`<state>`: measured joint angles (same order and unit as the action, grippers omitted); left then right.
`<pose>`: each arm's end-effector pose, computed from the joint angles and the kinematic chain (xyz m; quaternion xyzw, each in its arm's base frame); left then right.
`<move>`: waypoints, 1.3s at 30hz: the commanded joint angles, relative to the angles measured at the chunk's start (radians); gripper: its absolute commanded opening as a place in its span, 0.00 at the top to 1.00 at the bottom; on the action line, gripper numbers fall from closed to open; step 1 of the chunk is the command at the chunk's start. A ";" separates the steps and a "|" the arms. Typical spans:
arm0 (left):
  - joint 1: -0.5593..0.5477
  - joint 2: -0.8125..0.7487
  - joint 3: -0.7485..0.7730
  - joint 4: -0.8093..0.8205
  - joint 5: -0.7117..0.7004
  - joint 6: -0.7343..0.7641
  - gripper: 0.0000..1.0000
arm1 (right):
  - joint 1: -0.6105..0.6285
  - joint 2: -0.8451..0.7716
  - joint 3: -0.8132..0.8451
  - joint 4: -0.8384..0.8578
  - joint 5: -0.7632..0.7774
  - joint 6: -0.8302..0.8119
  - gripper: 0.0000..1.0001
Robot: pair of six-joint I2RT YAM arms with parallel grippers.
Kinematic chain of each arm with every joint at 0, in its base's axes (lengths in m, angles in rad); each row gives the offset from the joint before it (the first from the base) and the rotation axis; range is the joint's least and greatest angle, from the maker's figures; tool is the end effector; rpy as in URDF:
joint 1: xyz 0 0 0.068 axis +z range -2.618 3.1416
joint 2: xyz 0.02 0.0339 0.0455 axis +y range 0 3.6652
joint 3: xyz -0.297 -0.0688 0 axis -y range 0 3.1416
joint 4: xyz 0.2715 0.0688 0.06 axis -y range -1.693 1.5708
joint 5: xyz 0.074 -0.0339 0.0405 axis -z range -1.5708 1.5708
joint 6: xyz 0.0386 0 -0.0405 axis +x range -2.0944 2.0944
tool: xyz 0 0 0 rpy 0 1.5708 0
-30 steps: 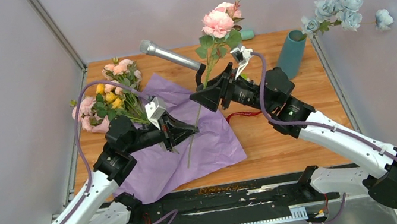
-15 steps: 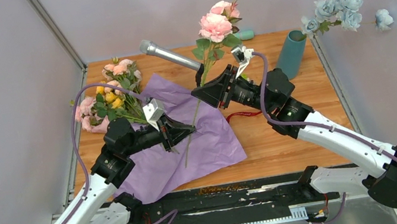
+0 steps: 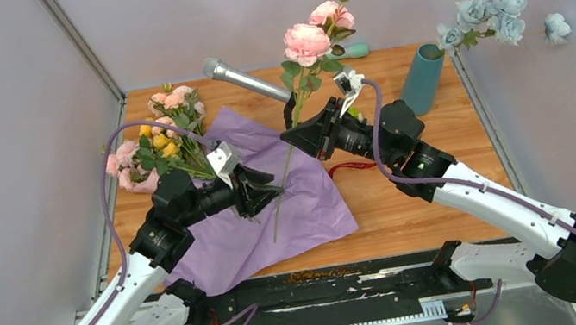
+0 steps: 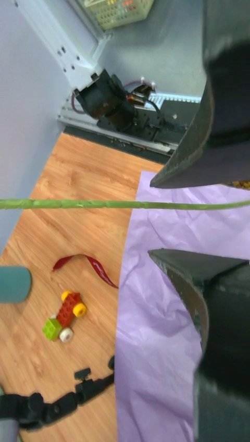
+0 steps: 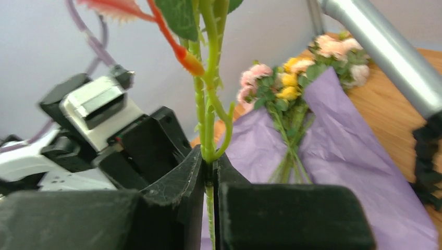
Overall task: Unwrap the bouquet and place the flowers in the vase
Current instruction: Pick up the fake flower from the wrapping paper, then insert the fake flower into the vase.
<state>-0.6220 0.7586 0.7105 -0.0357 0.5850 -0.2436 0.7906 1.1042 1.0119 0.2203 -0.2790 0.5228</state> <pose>0.1374 -0.1247 0.3558 0.3243 0.6556 -0.4645 0.4993 0.1841 0.2011 0.4277 -0.1908 0.6342 0.5267 0.5329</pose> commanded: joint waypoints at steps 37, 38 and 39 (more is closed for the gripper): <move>0.456 0.070 0.132 -0.314 -0.408 0.056 0.00 | -0.630 0.365 0.779 -0.106 0.755 -0.815 1.00; 0.456 0.067 0.132 -0.313 -0.407 0.056 0.00 | -0.652 0.374 0.780 -0.103 0.725 -0.796 1.00; 0.456 0.065 0.132 -0.312 -0.406 0.056 0.00 | -0.670 0.382 0.781 -0.104 0.709 -0.776 1.00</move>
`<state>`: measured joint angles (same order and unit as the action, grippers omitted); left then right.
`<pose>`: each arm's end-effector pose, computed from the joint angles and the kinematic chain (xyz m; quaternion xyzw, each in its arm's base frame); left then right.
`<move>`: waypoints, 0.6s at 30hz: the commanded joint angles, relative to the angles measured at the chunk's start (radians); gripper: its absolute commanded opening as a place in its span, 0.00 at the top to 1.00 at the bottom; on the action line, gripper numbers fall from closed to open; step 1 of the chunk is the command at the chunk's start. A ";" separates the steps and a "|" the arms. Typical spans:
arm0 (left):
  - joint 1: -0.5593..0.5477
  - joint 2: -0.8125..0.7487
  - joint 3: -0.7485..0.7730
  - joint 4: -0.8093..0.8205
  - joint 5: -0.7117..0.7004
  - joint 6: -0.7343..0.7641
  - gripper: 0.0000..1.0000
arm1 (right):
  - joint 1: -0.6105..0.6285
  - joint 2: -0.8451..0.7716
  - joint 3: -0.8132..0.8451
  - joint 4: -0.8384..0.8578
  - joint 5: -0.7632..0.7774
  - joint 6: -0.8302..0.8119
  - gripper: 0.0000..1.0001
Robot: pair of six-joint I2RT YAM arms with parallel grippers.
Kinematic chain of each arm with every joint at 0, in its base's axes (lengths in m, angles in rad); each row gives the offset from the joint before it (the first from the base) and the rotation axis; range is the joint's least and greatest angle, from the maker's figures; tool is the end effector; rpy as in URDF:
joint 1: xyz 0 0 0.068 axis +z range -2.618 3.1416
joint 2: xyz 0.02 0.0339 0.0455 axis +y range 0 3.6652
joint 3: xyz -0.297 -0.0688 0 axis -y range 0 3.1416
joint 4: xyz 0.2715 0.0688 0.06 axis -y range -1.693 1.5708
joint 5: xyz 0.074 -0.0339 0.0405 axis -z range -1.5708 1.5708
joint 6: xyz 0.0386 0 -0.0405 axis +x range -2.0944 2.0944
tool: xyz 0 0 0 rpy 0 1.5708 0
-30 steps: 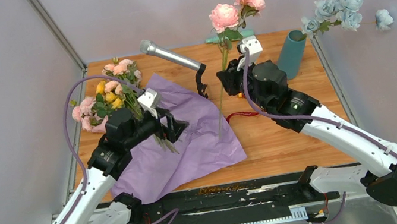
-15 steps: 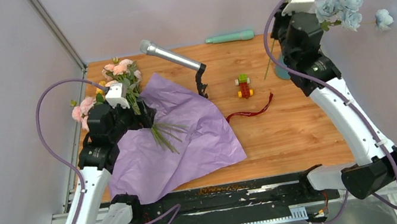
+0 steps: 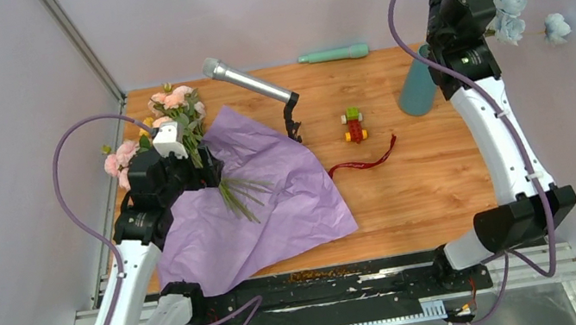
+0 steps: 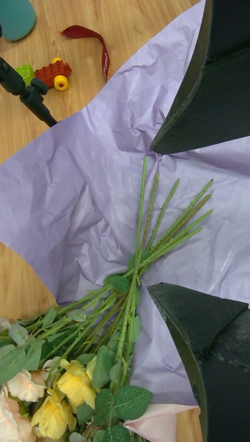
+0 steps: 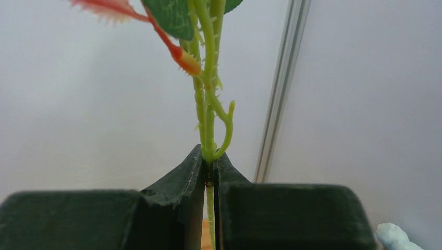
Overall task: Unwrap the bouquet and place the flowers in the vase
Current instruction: Insert the fake flower into the vase.
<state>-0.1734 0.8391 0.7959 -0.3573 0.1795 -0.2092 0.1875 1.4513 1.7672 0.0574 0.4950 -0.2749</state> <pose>0.1944 -0.0410 0.3390 0.0346 0.8310 -0.1779 0.5259 0.3223 0.0425 0.5891 0.0718 0.5783 -0.1729 0.7941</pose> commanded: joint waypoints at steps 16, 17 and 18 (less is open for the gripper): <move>0.008 -0.020 0.049 0.006 0.017 0.021 0.00 | -0.158 0.119 -0.046 0.065 -0.192 0.047 1.00; 0.008 -0.020 0.049 0.006 0.017 0.021 0.00 | -0.160 0.120 -0.059 0.067 -0.209 0.049 1.00; 0.008 -0.020 0.048 0.006 0.018 0.021 0.00 | -0.161 0.124 -0.072 0.068 -0.228 0.046 1.00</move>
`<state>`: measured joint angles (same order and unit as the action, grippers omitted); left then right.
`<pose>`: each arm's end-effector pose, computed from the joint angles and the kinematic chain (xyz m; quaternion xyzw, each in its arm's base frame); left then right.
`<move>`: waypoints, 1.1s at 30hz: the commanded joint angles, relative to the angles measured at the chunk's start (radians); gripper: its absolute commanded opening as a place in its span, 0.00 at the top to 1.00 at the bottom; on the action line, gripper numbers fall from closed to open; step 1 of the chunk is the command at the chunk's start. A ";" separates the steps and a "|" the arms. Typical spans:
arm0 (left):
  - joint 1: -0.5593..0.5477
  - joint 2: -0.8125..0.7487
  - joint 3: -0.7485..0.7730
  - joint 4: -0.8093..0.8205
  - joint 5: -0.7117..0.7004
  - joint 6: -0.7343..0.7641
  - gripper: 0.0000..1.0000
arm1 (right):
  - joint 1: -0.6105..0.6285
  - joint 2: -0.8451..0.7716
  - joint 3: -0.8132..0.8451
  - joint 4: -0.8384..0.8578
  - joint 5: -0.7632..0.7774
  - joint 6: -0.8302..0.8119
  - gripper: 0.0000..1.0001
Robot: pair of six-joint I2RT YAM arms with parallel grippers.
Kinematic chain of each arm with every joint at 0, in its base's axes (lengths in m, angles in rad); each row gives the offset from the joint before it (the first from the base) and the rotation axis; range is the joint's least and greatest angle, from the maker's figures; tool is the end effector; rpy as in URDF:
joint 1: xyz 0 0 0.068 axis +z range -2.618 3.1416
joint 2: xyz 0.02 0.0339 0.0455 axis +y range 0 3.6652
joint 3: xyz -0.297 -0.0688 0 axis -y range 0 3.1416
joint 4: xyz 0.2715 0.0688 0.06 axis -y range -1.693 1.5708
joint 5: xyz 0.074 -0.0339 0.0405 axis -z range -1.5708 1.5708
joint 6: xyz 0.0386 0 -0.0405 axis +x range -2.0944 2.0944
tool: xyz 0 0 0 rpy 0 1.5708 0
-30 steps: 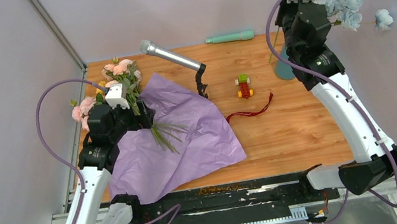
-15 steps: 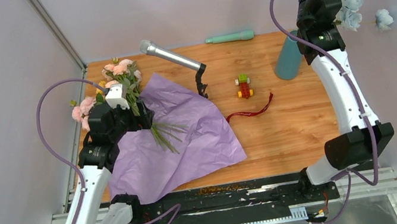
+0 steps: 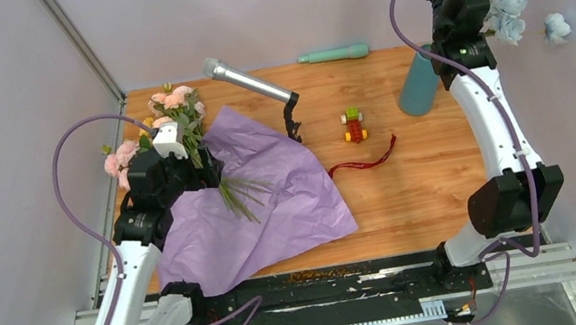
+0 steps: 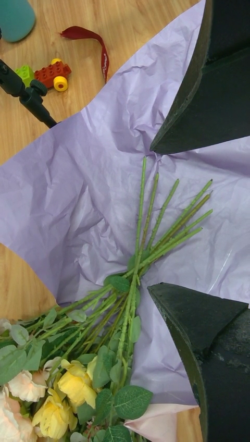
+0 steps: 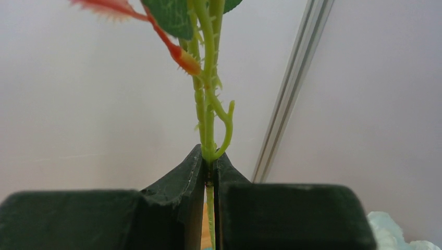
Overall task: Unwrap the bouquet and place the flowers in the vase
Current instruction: Insert the fake flower into the vase.
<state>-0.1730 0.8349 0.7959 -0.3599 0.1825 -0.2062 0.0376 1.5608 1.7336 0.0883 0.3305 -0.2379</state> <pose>0.1933 -0.0409 0.3395 0.0366 0.8304 -0.1783 0.5265 0.3811 0.0018 0.5448 0.0467 0.6130 -0.1779 0.7684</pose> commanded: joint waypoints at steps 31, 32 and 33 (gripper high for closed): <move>0.007 -0.031 0.043 0.008 0.017 0.018 0.00 | -0.095 0.138 -0.298 0.043 -0.116 0.055 0.90; 0.007 -0.031 0.043 0.008 0.017 0.018 0.00 | -0.096 0.140 -0.297 0.037 -0.119 0.054 0.86; 0.007 -0.030 0.042 0.009 0.017 0.018 0.00 | -0.097 0.141 -0.297 0.034 -0.123 0.053 0.84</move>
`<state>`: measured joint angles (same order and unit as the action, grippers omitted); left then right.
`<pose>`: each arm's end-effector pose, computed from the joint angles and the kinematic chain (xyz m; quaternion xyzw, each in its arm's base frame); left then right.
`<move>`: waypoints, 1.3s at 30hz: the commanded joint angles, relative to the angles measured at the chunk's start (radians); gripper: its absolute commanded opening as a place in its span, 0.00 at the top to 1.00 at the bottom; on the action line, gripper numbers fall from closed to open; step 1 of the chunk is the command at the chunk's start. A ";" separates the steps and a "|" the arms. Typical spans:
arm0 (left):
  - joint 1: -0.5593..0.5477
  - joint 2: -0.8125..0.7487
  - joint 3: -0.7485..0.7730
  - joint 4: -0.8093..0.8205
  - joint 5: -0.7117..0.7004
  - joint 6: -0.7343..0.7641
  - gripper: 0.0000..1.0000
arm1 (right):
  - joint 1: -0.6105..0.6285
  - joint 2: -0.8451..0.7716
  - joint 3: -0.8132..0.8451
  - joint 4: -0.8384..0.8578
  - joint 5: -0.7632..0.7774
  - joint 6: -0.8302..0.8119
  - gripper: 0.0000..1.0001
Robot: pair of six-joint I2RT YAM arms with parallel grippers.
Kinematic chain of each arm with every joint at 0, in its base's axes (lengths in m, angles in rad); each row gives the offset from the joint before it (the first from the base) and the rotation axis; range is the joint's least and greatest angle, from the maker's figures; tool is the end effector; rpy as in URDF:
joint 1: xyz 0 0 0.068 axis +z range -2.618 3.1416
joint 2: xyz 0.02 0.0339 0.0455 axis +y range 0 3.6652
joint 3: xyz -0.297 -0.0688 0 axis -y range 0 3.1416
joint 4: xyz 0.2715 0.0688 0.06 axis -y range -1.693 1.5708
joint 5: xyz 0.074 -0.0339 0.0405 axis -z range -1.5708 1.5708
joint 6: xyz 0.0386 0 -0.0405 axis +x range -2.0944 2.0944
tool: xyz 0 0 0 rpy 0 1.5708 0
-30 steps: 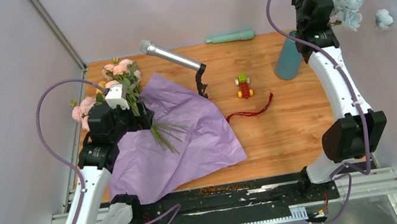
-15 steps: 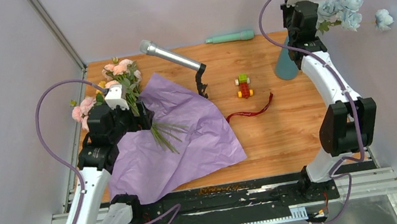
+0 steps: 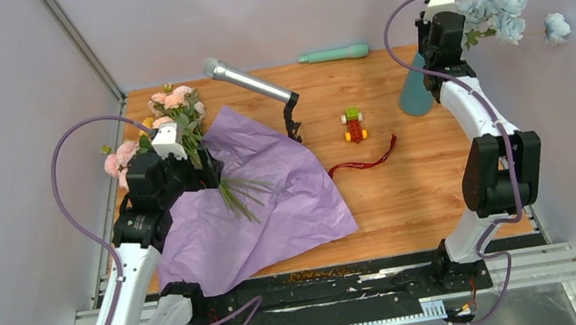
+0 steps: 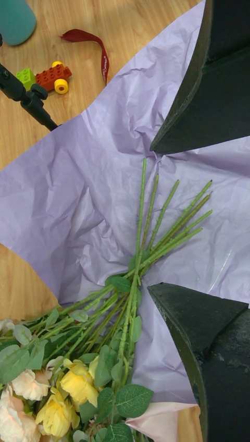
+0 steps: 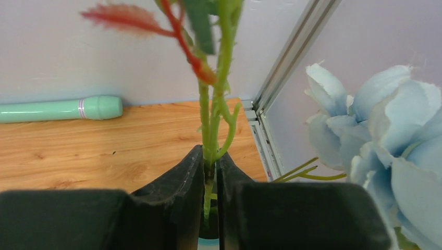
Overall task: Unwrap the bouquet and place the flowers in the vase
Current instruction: Insert the fake flower into the vase.
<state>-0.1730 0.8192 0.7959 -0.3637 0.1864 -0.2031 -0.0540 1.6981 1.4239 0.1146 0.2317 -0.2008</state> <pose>0.1896 -0.0404 0.3419 0.0395 0.8270 -0.1797 0.5313 0.4443 -0.0329 0.3746 0.0193 0.7596 -0.1691 0.6277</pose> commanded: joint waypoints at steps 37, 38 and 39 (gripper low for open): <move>0.006 -0.020 0.033 0.020 -0.036 0.005 0.05 | -0.009 -0.271 -0.017 -0.162 -0.374 0.165 0.29; 0.006 -0.011 0.032 0.024 -0.032 -0.008 0.06 | -0.008 -0.294 -0.027 -0.169 -0.394 0.189 0.29; 0.006 -0.005 0.030 0.029 -0.031 -0.015 0.06 | -0.005 -0.329 -0.043 -0.177 -0.420 0.237 0.29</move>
<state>-0.1734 0.8066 0.7959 -0.3656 0.1688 -0.2035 -0.0605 1.4948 1.4048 -0.0246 -0.0513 -0.0978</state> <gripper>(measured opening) 0.946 0.708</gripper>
